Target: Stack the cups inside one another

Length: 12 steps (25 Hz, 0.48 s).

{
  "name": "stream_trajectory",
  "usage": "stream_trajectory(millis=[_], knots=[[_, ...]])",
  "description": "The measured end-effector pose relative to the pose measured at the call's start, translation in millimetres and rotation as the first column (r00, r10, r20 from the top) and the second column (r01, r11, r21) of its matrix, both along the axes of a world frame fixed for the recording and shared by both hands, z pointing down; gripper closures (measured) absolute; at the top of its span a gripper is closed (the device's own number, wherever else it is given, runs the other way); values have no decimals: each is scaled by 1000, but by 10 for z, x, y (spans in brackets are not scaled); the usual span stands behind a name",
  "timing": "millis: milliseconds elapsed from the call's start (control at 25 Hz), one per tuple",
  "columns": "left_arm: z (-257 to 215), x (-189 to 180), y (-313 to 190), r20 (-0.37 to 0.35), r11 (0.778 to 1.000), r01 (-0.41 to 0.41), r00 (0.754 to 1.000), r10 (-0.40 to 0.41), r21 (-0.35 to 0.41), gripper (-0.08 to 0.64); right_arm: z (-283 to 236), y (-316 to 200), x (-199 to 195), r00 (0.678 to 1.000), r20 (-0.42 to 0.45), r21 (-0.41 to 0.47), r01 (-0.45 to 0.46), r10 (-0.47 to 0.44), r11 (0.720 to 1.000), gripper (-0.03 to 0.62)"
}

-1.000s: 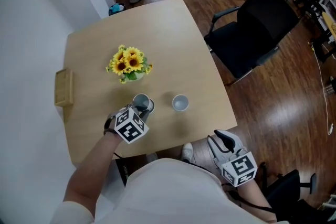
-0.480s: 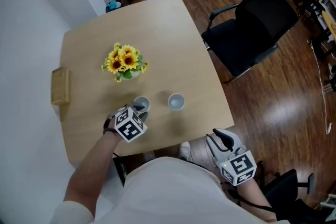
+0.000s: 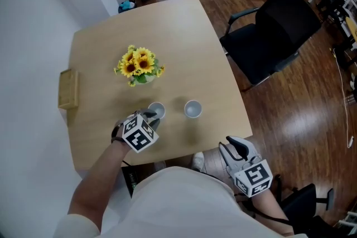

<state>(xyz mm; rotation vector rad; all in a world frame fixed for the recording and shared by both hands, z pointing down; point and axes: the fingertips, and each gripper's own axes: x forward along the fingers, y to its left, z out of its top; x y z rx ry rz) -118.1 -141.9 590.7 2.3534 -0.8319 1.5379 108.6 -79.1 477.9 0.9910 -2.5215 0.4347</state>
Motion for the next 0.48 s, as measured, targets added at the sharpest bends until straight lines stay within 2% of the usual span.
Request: stream_trajectory(millis=[160,280,360,480], knots=[[-129,-5,36,6,999,-23,1000,23,38,487,1,15,-66,1000,-2,5,2,-2,1000,480],[-320,166,68,-66,996,-49,996,54,77,489,0,25,-100,1000,0,7,-3,3,1000,479],[-375,342,127,-84,991,-101,991,108,83,456,-3,45,-108,1000,0,7,-12,12,1000,479],[-321,632,193,-75,975,-205,975,211,80,442,-8,98,-97,1000,-2,7,-25,25,1000,479]])
